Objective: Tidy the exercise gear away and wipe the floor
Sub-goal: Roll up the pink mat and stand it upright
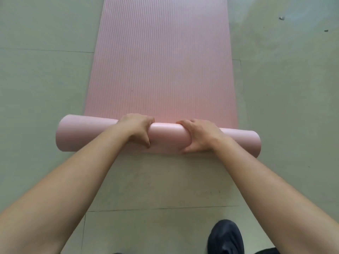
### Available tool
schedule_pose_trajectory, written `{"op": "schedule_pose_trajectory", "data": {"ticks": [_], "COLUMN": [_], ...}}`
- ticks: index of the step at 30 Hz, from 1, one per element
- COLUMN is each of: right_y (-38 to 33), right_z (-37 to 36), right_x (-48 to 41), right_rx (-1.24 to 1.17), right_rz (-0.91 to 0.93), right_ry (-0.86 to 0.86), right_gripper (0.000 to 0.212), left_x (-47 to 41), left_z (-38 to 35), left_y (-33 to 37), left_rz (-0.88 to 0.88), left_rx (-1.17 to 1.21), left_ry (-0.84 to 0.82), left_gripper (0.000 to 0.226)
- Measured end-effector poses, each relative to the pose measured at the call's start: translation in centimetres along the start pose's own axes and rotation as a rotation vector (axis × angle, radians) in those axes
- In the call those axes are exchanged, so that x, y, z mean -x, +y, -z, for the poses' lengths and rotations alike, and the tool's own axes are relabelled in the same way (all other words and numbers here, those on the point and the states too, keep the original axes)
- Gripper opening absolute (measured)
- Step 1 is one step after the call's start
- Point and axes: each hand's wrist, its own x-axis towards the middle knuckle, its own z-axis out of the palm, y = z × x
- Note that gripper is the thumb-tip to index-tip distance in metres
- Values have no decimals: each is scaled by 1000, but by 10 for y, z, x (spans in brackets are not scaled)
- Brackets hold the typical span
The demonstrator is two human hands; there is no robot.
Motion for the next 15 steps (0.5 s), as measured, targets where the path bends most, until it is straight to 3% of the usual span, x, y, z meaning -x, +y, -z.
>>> {"op": "schedule_pose_trajectory", "data": {"ticks": [3,5,8,12,15], "right_y": [-1,-2,2,12,12], "right_z": [7,0,-13,-16,-14], "right_x": [-4,-4,-6,-16,-20], "right_rx": [-111,-125,-123,-96,-66], "right_rz": [-29,-59,-116,-117,-115], "right_ry": [-178,-138,55,257,293], "right_gripper": [112,121,114,85,73], "left_x": [-2,0,9,16,15], "left_z": [-7,-19,-34,-43,-50], "left_y": [-9,-12,-13,0,3], "left_rz": [15,37,81,-28,1], "left_rx": [154,179,67,5,-9], "left_ry": [-191,-208,-59,277,274], "left_gripper": [66,89,109,74,93]}}
